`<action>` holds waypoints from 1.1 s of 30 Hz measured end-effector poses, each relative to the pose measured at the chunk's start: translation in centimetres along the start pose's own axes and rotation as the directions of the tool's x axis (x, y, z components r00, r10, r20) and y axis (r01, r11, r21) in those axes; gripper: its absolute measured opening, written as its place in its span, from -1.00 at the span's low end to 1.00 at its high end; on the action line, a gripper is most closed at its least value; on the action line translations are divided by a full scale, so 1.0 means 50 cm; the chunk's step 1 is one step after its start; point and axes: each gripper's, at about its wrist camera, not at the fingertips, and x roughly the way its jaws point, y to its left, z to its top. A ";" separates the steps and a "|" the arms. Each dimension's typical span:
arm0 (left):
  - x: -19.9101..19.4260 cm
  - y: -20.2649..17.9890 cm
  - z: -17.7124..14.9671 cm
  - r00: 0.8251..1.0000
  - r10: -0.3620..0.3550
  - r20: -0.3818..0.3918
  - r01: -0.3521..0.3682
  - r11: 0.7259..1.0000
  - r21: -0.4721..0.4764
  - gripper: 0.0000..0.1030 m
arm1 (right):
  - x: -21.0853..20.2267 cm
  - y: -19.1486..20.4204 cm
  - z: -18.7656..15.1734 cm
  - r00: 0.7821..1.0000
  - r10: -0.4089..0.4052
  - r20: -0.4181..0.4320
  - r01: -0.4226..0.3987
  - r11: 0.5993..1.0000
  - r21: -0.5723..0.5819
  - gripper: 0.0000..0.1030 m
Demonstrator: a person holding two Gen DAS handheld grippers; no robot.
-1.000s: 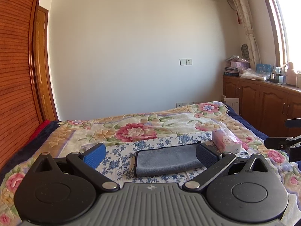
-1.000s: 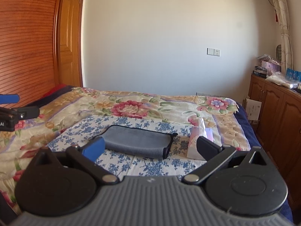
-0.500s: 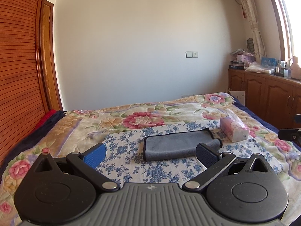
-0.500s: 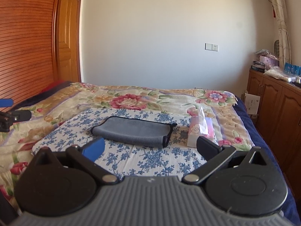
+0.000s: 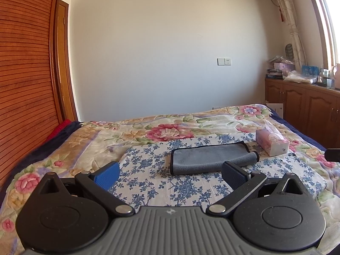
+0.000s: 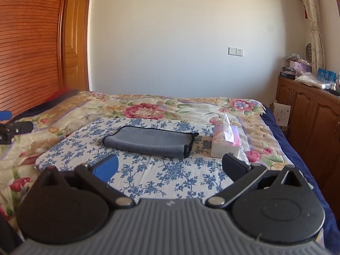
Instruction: Fold towel
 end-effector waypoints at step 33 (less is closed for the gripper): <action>-0.009 0.016 -0.046 0.997 -0.001 0.081 0.003 1.000 -0.024 1.00 | -0.008 -0.008 -0.023 0.993 -0.085 0.085 0.082 0.996 0.028 1.00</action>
